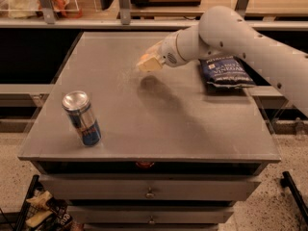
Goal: Move orange near redbull can
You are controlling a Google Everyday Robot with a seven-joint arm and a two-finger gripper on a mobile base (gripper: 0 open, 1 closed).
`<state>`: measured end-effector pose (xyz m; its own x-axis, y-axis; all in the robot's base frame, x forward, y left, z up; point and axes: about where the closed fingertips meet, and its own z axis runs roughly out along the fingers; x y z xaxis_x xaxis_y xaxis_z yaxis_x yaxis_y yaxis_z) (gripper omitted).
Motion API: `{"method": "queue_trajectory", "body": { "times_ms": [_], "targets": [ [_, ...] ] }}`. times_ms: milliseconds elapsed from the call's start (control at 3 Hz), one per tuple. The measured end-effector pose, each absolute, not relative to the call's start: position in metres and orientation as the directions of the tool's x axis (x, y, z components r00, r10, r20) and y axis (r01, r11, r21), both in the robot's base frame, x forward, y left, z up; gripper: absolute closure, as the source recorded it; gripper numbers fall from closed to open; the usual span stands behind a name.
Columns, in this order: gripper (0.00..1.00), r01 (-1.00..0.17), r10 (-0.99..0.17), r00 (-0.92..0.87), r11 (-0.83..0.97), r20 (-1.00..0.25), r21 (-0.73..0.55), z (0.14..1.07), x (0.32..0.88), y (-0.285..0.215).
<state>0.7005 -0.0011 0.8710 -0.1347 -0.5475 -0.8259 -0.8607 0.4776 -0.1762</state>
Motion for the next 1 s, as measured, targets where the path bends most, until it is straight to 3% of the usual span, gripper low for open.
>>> {"method": "queue_trajectory", "body": {
  "times_ms": [333,1000],
  "targets": [
    [1.00,-0.885,-0.522,-0.052,0.420,-0.851,-0.203,0.896,0.689,-0.003],
    [1.00,-0.963,-0.476,0.180,0.095,-0.861,-0.254,0.929,0.611,0.019]
  ]
}}
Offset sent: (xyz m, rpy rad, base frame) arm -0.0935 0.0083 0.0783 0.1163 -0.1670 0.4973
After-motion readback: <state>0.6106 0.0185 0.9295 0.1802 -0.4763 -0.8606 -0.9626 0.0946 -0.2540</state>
